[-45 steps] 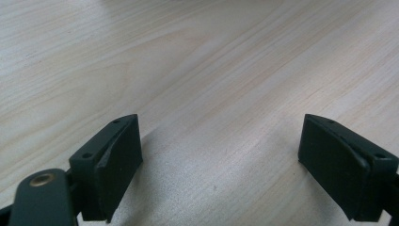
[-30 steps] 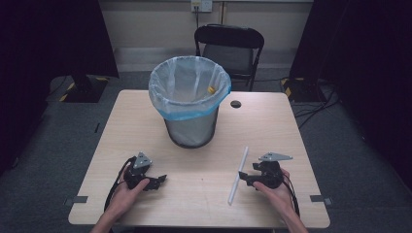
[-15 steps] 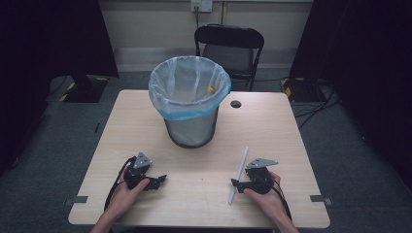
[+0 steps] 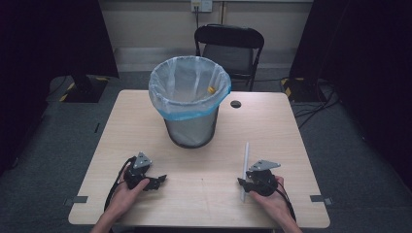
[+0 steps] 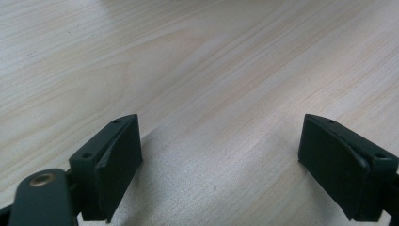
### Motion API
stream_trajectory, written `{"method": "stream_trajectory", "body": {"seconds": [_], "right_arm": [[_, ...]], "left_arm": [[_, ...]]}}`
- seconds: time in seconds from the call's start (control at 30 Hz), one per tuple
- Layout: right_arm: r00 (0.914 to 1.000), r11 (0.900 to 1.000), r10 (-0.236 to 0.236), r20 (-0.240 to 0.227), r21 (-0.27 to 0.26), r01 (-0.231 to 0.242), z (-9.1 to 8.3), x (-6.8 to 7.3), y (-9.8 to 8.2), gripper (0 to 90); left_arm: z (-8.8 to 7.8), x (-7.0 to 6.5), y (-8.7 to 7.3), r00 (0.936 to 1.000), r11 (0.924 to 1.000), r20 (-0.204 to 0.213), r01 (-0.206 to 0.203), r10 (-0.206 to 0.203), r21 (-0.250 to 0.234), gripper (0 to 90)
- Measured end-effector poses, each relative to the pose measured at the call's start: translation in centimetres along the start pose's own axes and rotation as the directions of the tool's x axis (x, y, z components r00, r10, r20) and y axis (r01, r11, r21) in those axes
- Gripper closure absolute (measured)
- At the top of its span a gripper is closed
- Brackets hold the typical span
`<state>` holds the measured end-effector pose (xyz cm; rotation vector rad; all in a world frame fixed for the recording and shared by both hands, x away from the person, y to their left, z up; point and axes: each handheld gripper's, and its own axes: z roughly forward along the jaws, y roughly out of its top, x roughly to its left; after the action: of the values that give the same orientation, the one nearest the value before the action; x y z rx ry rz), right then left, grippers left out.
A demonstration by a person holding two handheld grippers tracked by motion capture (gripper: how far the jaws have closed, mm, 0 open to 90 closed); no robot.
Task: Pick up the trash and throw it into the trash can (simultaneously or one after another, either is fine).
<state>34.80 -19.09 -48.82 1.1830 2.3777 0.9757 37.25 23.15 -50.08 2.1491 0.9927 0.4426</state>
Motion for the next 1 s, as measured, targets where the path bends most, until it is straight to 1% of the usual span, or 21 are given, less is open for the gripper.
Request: {"method": "stream_trajectory", "body": {"seconds": [0.03,0.07,0.17,0.3,0.37,0.47,0.6,0.77,0.8,0.83,0.87,0.9,0.93,0.97,1.0], "right_arm": [[1.0,1.0,0.0,0.0,0.0,0.0,0.0,0.0,0.0,55.3],[0.9998,1.0,-0.017,0.007,0.003,0.017,-0.4,0.1,-0.3,57.6],[0.9997,1.0,-0.024,0.007,0.007,0.024,-0.7,0.2,-0.6,58.6],[0.9992,0.999,-0.039,-0.001,0.024,0.039,-1.3,0.3,-1.0,67.2],[0.999,0.999,-0.044,-0.005,0.023,0.044,-1.4,0.4,-1.1,68.8],[0.9984,0.998,-0.05,-0.027,0.043,0.051,-1.9,0.6,-1.4,79.2],[0.9987,0.998,-0.035,-0.038,0.048,0.037,-2.1,0.5,-1.5,79.9],[0.9976,0.998,-0.047,-0.05,0.039,0.048,-2.1,0.3,-1.6,79.4],[0.9976,0.998,-0.048,-0.049,0.039,0.05,-2.1,0.3,-1.6,77.2],[0.9971,0.998,-0.04,-0.065,0.039,0.042,-2.1,0.3,-1.6,71.7],[0.9964,0.998,-0.038,-0.076,0.046,0.042,-2.1,0.4,-1.5,70.9],[0.9964,0.998,-0.038,-0.076,0.046,0.042,-2.1,0.4,-1.5,70.9],[0.997,0.997,-0.054,-0.055,0.054,0.057,-2.1,0.7,-1.5,71.1],[0.997,0.997,-0.054,-0.055,0.054,0.057,-2.1,0.7,-1.5,71.1],[0.9975,0.996,-0.055,-0.044,0.066,0.058,-2.4,0.9,-1.6,71.2]], "left_arm": [[0.0,0.0,0.0,1.0,1.0,0.0,0.0,0.0,0.0,13.5],[0.0,0.0,0.0,1.0,1.0,0.0,0.0,0.0,-0.001,13.5],[0.0,0.0,0.0,1.0,1.0,0.0,0.0,0.0,-0.001,13.5],[0.0,0.0,0.0,1.0,1.0,0.0,0.0,0.0,-0.001,13.5],[0.0,0.0,0.0,1.0,1.0,0.0,0.0,0.0,-0.001,13.5],[0.0,0.0,0.0,1.0,1.0,0.0,0.0,0.0,-0.001,13.5],[0.0,0.0,0.0,1.0,1.0,0.0,-0.001,0.001,-0.001,13.5],[0.0,0.0,0.0,1.0,1.0,0.0,0.0,0.0,-0.001,13.5],[0.0,0.0,0.0,1.0,1.0,0.0,0.0,0.0,-0.001,13.5],[0.0,0.0,0.0,1.0,1.0,0.0,0.0,0.0,-0.001,13.5],[0.0,0.0,0.0,1.0,1.0,-0.001,0.0,0.0,-0.001,13.5],[0.0,0.0,0.0,1.0,1.0,-0.001,0.0,0.0,-0.001,13.5],[0.0,0.0,0.0,1.0,1.0,-0.001,0.0,0.0,-0.001,13.5],[0.0,0.0,0.0,1.0,1.0,-0.001,0.0,0.0,-0.002,13.5],[0.0,0.0,0.0,1.0,1.0,-0.001,0.0,0.0,-0.001,13.5]]}}
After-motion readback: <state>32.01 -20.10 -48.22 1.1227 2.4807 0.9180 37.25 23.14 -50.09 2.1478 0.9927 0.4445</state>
